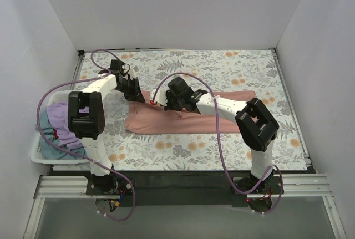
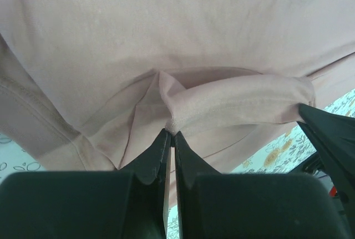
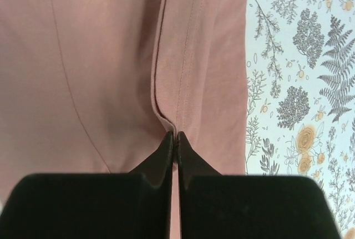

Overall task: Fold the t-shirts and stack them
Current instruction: Fold the tshirt

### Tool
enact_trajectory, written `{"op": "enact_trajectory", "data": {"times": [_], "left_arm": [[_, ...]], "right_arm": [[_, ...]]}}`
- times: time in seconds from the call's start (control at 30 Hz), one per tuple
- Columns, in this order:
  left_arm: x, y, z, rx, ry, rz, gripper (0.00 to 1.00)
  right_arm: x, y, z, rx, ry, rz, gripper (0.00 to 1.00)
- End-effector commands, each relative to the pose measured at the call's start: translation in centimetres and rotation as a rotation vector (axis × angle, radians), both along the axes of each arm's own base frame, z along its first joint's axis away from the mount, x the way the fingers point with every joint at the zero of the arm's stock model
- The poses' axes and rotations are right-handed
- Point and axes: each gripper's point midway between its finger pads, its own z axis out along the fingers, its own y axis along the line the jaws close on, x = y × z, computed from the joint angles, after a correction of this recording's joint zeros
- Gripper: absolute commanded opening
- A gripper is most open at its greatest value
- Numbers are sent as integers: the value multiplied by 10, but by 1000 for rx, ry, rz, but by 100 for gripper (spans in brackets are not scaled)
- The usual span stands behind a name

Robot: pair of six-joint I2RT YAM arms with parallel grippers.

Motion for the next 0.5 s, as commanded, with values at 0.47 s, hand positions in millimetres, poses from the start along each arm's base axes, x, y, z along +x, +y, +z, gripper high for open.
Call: {"op": "enact_trajectory", "data": {"times": [0.47], "left_arm": [[-23, 17, -19, 84, 14, 11, 0]], "right_arm": [[-48, 5, -21, -5, 92, 103, 1]]}}
